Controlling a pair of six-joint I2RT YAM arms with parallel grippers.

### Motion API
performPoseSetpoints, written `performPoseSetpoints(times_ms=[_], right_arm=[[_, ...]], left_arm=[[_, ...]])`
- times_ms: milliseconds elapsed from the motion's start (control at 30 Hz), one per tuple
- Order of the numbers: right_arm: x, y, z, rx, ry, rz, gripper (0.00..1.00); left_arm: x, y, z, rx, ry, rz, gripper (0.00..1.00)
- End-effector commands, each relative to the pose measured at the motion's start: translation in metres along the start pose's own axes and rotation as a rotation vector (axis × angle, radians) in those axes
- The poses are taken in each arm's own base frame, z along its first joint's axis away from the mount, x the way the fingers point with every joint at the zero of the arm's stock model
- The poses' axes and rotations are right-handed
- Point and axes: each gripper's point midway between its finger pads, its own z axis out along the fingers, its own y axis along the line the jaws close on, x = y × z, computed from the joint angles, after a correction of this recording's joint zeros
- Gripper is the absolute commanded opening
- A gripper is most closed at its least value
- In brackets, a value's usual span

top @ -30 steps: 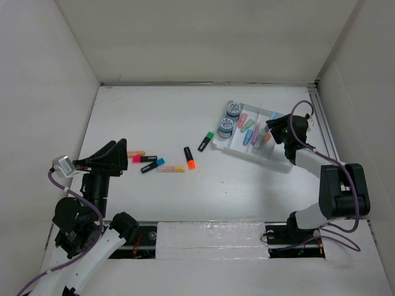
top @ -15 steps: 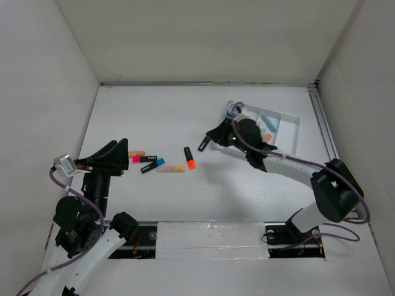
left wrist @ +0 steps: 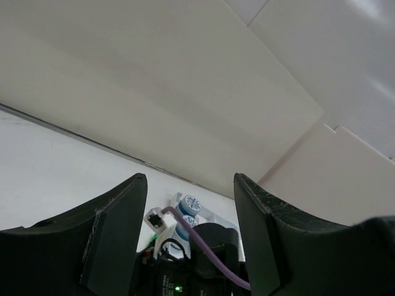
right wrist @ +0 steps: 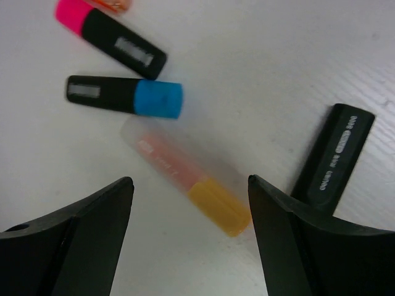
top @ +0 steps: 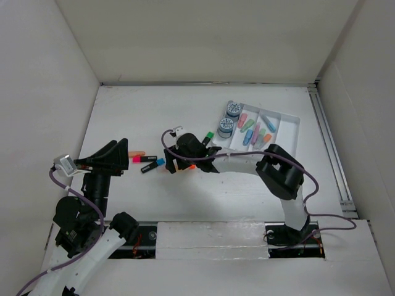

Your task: Organize the desk

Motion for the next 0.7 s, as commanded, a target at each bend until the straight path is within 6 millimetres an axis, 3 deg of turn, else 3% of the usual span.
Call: performPoseSetpoints(times_ms=[0,67,167,200,300,367,400,500,533,667], right_arm=[[0.006,-0.007,0.009,0.137,0.033,-0.102,0.80],[0.009,-0.014,0.014,0.222,0.029,-0.149,0.82],[0.036,-0.021,0.028,0.294,0.091,-0.194,0.81],[0.032,-0.015,0.028,0.289,0.079,-0.197,0.81],[0.053,-0.026,0.030,0.338,0.127,-0.214,0.79],[0.058,-0.022,0.027,0.346,0.124,-0.218,0.71],[0.066,-0.022,0.024,0.355,0.136,-0.220,0.60],[0.070,-0.027,0.018,0.394,0.130,-0.209,0.46],[0.079,-0.027,0.015,0.398,0.144,-0.218,0.36],[0.082,-0.017,0.004,0.383,0.118,-0.201,0.16]], left_arm=[[-0.003,-0.006,0.003,0.022,-0.017,0.002,0.54],[-0.004,-0.006,0.003,0.025,-0.019,0.000,0.54],[-0.004,-0.005,0.003,0.022,-0.019,0.003,0.54],[-0.004,-0.005,0.003,0.022,-0.020,0.002,0.54],[-0.004,-0.005,0.003,0.022,-0.019,0.003,0.54],[-0.003,-0.005,0.003,0.023,-0.018,0.003,0.54],[-0.004,-0.006,0.003,0.025,-0.019,0.002,0.54],[-0.004,-0.006,0.003,0.026,-0.018,0.000,0.54],[-0.004,-0.006,0.003,0.025,-0.019,0.000,0.54],[-0.003,-0.006,0.003,0.029,-0.017,0.002,0.54]])
